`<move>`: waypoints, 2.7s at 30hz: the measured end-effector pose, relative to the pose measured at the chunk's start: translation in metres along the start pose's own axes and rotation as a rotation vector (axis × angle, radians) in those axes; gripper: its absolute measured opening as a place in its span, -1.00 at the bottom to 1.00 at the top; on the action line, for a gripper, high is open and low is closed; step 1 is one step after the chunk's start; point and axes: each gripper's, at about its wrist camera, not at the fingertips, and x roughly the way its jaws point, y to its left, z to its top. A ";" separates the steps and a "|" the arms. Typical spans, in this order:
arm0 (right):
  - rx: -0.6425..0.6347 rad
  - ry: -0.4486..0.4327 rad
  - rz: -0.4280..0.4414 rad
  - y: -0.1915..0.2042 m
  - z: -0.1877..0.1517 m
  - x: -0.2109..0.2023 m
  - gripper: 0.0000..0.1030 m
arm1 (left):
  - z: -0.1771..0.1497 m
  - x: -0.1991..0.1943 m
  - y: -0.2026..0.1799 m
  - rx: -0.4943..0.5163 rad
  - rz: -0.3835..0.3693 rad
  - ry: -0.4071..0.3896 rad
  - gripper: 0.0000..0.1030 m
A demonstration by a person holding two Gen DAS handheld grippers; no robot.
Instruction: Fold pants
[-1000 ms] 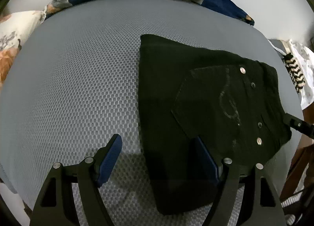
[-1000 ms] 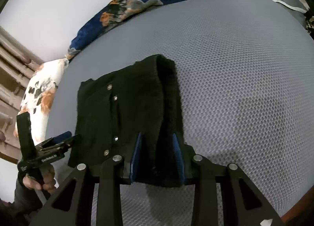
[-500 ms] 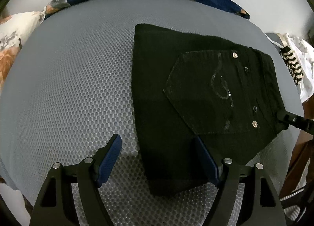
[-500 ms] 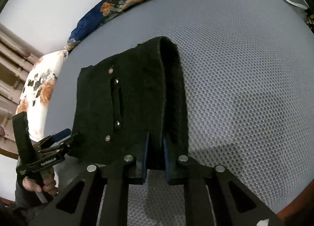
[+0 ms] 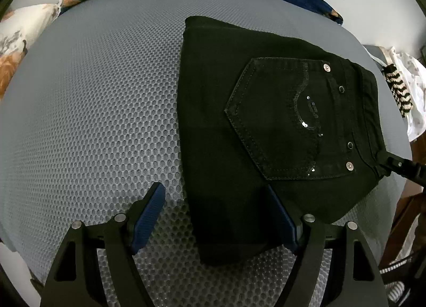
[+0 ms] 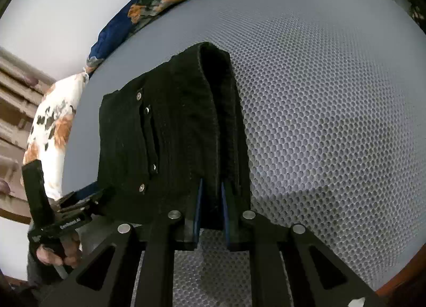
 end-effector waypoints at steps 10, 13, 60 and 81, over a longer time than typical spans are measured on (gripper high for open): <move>0.012 -0.001 -0.017 -0.001 0.004 -0.004 -0.62 | -0.002 -0.004 -0.007 0.007 0.005 -0.012 0.50; 0.010 0.002 -0.026 0.000 0.005 -0.004 -0.59 | -0.003 -0.007 -0.007 0.012 0.009 -0.015 0.50; 0.087 0.118 0.308 -0.050 0.050 0.033 0.08 | 0.049 0.010 0.077 -0.218 -0.415 0.070 0.50; 0.053 0.176 0.550 -0.042 0.083 0.073 -0.23 | 0.074 0.030 0.070 -0.305 -0.612 0.070 0.52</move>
